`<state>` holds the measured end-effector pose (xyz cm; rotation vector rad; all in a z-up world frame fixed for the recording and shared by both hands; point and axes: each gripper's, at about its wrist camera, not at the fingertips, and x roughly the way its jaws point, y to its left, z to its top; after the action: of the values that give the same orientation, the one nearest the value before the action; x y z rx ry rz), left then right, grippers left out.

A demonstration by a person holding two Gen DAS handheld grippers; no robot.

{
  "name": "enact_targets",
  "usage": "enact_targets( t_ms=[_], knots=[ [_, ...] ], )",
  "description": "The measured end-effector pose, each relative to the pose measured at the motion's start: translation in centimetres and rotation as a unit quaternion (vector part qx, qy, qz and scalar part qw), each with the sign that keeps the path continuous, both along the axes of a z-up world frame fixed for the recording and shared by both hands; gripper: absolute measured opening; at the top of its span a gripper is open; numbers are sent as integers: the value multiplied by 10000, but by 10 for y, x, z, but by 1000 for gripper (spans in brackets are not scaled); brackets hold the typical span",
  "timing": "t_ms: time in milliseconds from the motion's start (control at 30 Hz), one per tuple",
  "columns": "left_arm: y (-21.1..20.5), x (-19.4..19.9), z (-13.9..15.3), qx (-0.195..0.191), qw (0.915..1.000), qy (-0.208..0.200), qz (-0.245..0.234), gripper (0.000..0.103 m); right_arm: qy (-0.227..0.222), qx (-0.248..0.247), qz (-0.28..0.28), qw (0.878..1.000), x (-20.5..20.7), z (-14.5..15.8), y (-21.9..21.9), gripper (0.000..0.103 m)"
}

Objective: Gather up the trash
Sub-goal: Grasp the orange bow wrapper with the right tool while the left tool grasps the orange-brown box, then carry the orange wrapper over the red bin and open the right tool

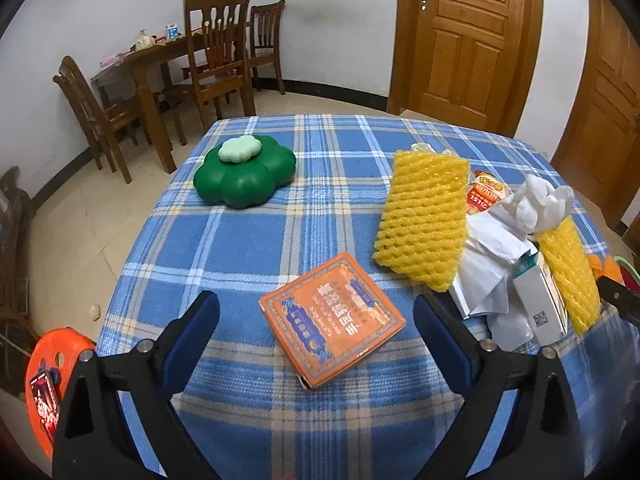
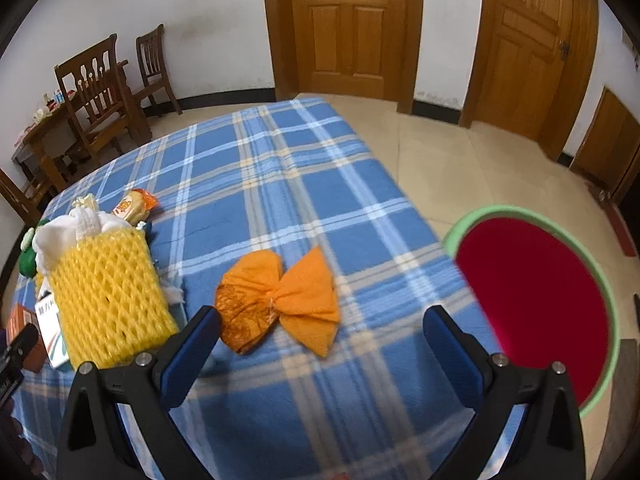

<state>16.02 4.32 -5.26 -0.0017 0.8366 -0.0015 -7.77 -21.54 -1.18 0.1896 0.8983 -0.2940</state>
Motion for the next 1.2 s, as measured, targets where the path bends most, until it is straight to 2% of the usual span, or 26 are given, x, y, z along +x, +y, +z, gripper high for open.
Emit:
enact_targets(
  t_ms=[133,333,433,500,533,600,667,700,733,800,867,900,1000,1067,1167,1200],
  knots=[
    [-3,5,-3,-31,9997,86,-233,90,9,-15,-47,10000,-12,5,7,103],
    [-6,10,-11,-340,9984,280,-360,88,-22,-15,5,10000,-31,7,17,100],
    [-7,10,-13,-432,9977,362,-375,88,-43,106,129,9999,-22,13,14,92],
    [-4,12,-18,-549,9970,449,-312,85,-47,138,241,9996,-20,17,15,82],
    [-4,12,-17,-519,9975,390,-268,81,-52,84,277,9996,-12,19,14,80],
    [-3,12,-16,-511,9977,390,-214,77,-53,-14,376,9993,-13,25,14,68],
    [-1,11,-16,-556,9976,386,-157,68,-66,10,474,9989,-12,30,14,59],
    [0,11,-15,-579,9975,382,-126,68,-83,62,535,9985,-23,32,15,54],
    [0,11,-15,-638,9972,385,-103,68,-90,108,579,9982,-16,34,10,51],
    [0,8,-14,-700,9968,380,-78,68,-119,182,669,9975,-26,38,5,39],
    [-2,4,-13,-724,9966,381,-82,67,-144,219,730,9970,-18,32,-14,35],
    [-4,3,-13,-727,9966,381,-92,67,-165,257,745,9968,-31,34,-17,33],
    [-7,-5,-7,-747,9967,287,-121,66,-181,408,766,9961,-24,35,-27,29],
    [-9,-9,-1,-733,9970,193,-161,66,-223,511,793,9953,33,28,-22,29],
    [-13,-18,11,-732,9971,47,-225,66,-358,481,790,9951,62,28,2,28],
    [-15,-20,15,-769,9967,16,-251,66,-413,489,769,9950,55,32,1,28]
  ],
)
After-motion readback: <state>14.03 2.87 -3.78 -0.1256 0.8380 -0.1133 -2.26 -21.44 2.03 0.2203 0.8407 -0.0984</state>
